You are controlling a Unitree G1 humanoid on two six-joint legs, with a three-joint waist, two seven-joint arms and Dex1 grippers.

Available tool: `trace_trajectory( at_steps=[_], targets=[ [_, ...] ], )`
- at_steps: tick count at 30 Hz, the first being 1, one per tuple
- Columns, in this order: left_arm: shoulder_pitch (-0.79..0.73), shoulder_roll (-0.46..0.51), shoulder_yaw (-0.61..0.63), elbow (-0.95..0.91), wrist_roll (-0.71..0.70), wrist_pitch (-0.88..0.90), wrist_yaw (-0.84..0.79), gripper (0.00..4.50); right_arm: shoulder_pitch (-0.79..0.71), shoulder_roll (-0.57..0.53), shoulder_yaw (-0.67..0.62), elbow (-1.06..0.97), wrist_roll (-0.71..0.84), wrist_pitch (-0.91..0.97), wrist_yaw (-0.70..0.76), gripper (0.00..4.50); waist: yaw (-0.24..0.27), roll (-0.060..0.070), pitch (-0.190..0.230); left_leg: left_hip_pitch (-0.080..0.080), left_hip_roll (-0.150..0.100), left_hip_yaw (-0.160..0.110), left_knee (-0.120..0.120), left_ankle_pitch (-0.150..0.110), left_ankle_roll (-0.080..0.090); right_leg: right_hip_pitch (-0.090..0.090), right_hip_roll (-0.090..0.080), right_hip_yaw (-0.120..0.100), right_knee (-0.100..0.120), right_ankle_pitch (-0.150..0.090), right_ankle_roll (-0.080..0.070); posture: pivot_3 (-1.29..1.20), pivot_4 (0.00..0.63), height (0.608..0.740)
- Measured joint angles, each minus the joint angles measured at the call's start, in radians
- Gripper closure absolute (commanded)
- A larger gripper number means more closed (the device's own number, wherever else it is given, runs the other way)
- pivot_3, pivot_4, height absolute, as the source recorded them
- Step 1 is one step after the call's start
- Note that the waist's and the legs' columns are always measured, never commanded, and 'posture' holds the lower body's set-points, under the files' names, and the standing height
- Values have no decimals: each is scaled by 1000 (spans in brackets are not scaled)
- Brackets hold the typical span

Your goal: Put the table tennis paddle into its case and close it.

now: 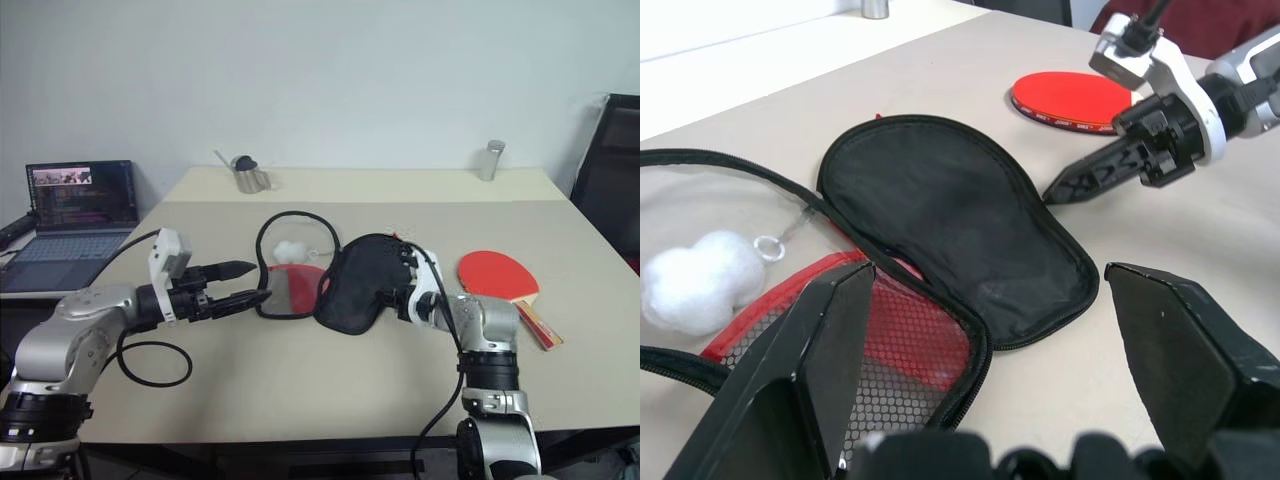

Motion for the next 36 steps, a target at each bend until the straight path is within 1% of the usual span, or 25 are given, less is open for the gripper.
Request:
trace_trajectory(
  at_steps=[6,11,14,18,21,25,33,36],
  targets=[
    [0,1,0,0,1,0,1,470,66,19,60,-38,-3,-30,-17,2514,-1,0,0,0,0,0,0,0,0,0,0,0,0,0,0,0,150,740],
    [0,1,0,2,5,-1,4,470,65,47,98,-21,-8,-89,-22,2514,-2,0,0,1,0,0,0,0,0,0,0,0,1,0,0,0,150,740],
    [-1,1,0,6,9,-2,6,470,58,71,104,16,-24,-137,-36,2514,-2,0,0,1,0,0,0,0,0,0,0,0,0,0,0,0,150,740],
    [-1,1,0,6,15,-3,7,470,41,78,111,55,-28,-180,-42,2514,-2,0,0,1,0,0,0,0,0,0,0,0,1,0,0,0,150,740],
    [-1,1,0,6,20,-3,6,470,30,71,109,75,-28,-196,-50,3110,-2,0,0,0,0,0,0,0,0,0,0,0,0,0,0,0,150,740],
    [-1,1,0,6,21,-3,6,470,15,45,75,99,-23,-195,-62,4484,-1,0,0,0,0,0,0,0,0,0,0,0,0,0,0,0,150,740],
    [-8,1,-4,-12,9,19,-8,470,-31,-54,-20,132,-6,-136,-75,4484,0,0,0,0,0,0,0,0,0,0,0,0,0,0,0,0,150,740],
    [-26,0,-13,-20,5,20,-14,470,-31,-74,-23,131,9,-108,-74,4484,-1,0,0,0,0,0,0,0,0,0,0,0,0,0,0,0,150,740]
  ],
)
